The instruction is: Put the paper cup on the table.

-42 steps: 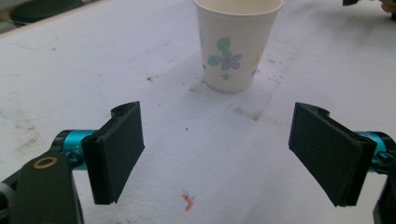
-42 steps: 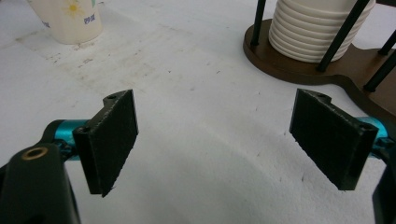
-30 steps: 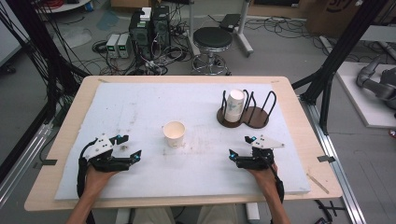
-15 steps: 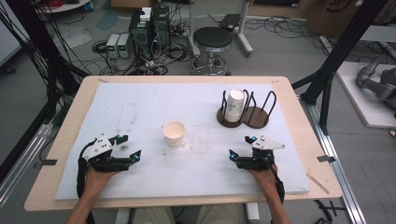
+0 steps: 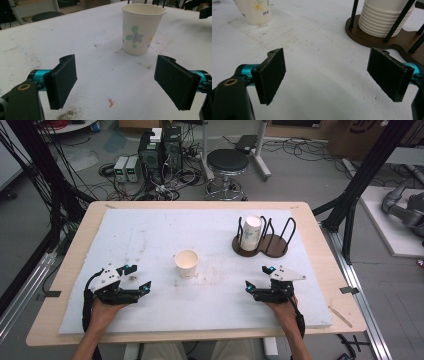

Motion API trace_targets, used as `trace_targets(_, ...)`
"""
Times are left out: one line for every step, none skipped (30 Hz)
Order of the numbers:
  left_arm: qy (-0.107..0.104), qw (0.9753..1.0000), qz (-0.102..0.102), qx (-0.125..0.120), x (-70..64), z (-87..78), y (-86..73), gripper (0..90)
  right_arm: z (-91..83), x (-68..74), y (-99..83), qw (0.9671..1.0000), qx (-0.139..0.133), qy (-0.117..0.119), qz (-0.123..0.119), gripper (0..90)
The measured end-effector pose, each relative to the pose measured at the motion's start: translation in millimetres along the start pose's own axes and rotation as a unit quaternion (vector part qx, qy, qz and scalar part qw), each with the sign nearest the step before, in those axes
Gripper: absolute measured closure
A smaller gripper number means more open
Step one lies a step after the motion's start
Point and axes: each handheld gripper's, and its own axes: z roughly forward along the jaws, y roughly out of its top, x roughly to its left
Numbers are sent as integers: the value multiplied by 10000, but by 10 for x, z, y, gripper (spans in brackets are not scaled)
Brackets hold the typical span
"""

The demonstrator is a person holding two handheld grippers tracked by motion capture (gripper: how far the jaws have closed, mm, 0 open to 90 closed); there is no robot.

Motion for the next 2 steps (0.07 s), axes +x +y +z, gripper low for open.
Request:
trace_targets(0,10000,8,-22,2,-6,-1,181,-1,2,-1,10000,-5,2,-3,158)
trace_targets(16,10000,-2,-40,1,-11,-4,181,-3,6,-2,10000,-6,0,10,157)
